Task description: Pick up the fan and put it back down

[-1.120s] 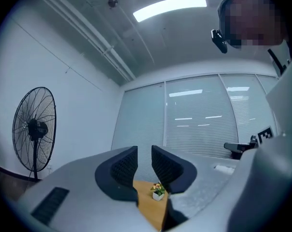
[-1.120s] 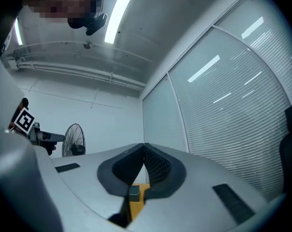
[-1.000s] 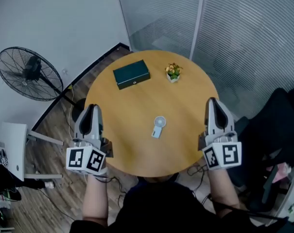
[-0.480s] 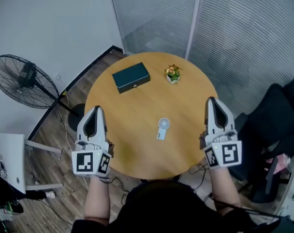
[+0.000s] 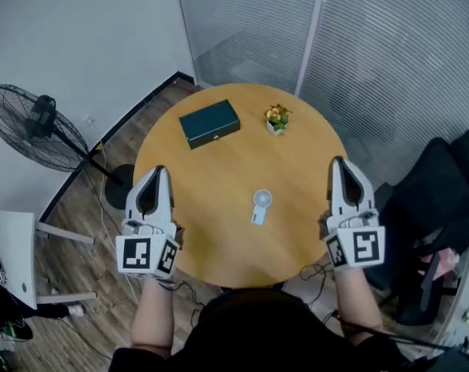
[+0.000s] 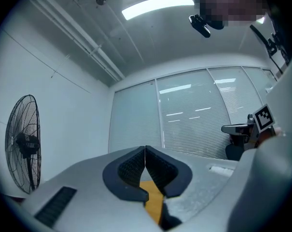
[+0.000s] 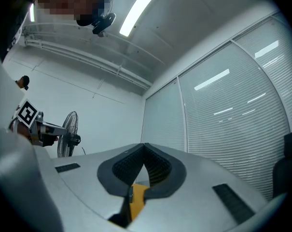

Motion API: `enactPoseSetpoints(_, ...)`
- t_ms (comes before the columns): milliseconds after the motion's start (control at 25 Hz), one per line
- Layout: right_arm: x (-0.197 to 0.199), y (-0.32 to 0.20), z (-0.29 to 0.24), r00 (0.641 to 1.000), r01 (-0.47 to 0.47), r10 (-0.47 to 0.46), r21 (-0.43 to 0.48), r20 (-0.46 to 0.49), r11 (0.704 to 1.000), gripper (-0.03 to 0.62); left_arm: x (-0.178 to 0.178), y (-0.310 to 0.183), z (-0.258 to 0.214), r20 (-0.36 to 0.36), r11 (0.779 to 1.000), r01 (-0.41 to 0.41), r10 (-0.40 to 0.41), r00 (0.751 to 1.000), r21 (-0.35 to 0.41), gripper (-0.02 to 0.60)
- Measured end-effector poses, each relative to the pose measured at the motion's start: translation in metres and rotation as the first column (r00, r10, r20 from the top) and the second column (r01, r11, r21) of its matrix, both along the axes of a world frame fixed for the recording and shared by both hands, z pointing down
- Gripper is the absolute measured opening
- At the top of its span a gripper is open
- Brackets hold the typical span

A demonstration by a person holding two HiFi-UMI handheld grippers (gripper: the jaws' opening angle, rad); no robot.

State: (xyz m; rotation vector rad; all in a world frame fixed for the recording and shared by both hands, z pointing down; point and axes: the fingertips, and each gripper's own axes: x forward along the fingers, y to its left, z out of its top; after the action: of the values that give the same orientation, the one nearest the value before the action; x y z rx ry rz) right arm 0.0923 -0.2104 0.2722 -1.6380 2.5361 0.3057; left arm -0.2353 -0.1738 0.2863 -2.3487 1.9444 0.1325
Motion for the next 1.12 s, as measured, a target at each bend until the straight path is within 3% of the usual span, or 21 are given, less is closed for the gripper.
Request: enactPoseSetpoints(1120,0.003,-0.014,0.012,0.999,0.037,-0.037,-0.032,0.021,0.999,0.004,0.007,0.0,0.013,-0.013,0.999,0.036,-0.037,0.999,-0.028,0.008)
